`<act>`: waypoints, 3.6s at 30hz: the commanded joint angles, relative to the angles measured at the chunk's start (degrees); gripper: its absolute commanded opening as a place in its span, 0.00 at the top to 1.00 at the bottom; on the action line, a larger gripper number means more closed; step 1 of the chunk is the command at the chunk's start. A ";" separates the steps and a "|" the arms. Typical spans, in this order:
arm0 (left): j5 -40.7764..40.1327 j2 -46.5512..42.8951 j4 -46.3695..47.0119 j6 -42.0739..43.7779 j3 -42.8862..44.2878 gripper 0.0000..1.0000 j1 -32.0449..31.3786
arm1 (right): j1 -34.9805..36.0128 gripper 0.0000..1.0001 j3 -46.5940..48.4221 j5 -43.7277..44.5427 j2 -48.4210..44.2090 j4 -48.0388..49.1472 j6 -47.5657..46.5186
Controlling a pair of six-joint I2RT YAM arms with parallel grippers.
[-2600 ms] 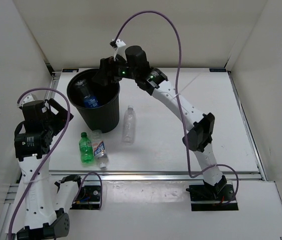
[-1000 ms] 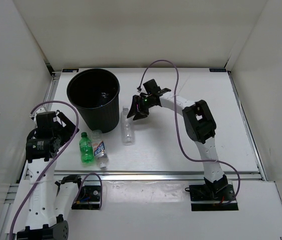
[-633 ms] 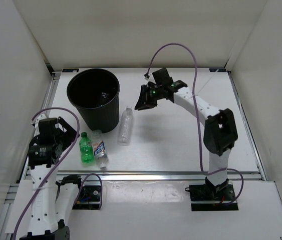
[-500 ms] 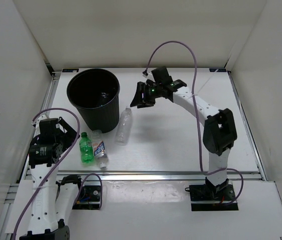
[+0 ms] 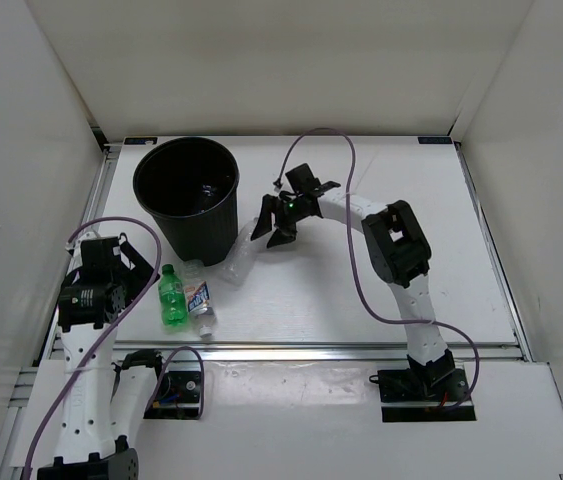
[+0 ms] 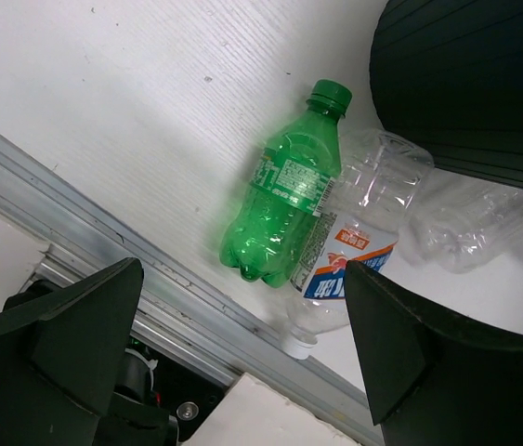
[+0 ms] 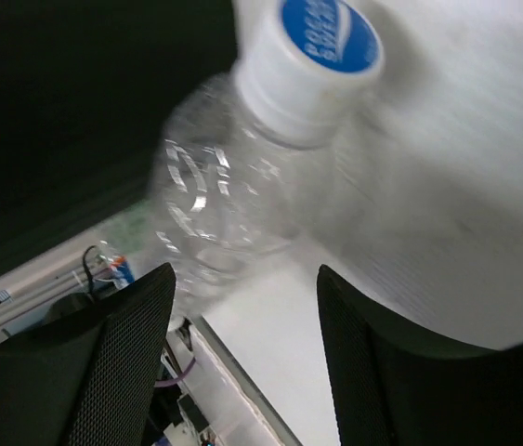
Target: Put the plastic bottles in the bin
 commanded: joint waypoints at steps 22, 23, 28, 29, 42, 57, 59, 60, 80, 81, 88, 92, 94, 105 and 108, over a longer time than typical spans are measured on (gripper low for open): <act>-1.42 2.78 -2.63 0.81 2.78 0.00 -0.29 | -2.59 0.40 7.28 -8.33 10.99 3.18 9.84; -0.89 2.78 -2.63 0.80 2.78 0.00 -0.29 | -3.21 0.45 6.75 -8.33 10.03 2.22 9.23; -0.19 2.16 -0.61 -2.70 1.63 0.00 -0.29 | -6.19 0.66 3.33 -8.33 4.85 -5.86 4.40; -0.19 1.64 0.26 -2.71 0.24 0.00 -0.29 | -6.72 0.70 2.71 -8.33 1.79 -7.27 3.52; -0.71 -6.01 6.59 -9.75 -5.40 0.00 -0.29 | -3.93 0.79 24.64 19.16 -25.94 -11.77 -4.13; 5.79 -4.42 18.79 -5.26 -7.94 0.00 -0.29 | 7.77 0.00 43.40 12.40 -8.51 5.39 -12.05; 6.57 -5.83 20.65 -5.26 -10.04 0.00 -0.29 | 7.77 0.00 40.43 14.85 -12.36 4.67 -15.02; 6.58 -6.45 20.66 -4.74 -10.66 0.00 -0.29 | 7.77 0.00 39.54 16.26 -13.78 3.19 -15.91; 10.10 0.67 27.25 -13.78 -25.61 0.00 -0.29 | 2.15 0.00 29.15 14.70 -26.89 -2.28 -15.04; 10.62 0.67 27.25 -13.79 -25.61 0.00 -0.29 | 2.15 0.00 29.16 14.69 -26.89 -2.28 -15.04; 10.63 4.18 28.39 -16.07 -27.80 0.00 -0.29 | 0.57 0.00 27.40 13.64 -28.47 -2.28 -14.51; 10.63 8.04 29.01 -17.21 -29.03 0.05 -0.29 | 0.57 0.00 26.26 13.64 -29.53 -2.28 -14.51; 10.02 8.05 29.54 -18.26 -29.57 0.12 -0.29 | 0.04 0.00 25.56 13.64 -30.23 -2.80 -14.51; -1.05 -0.29 15.22 -21.00 -7.72 0.51 1.29 | -0.49 0.00 23.27 14.25 -31.90 -3.86 -15.04; -7.28 1.01 12.84 -21.52 7.31 0.51 1.29 | -0.49 0.00 23.27 14.25 -31.90 -3.86 -15.04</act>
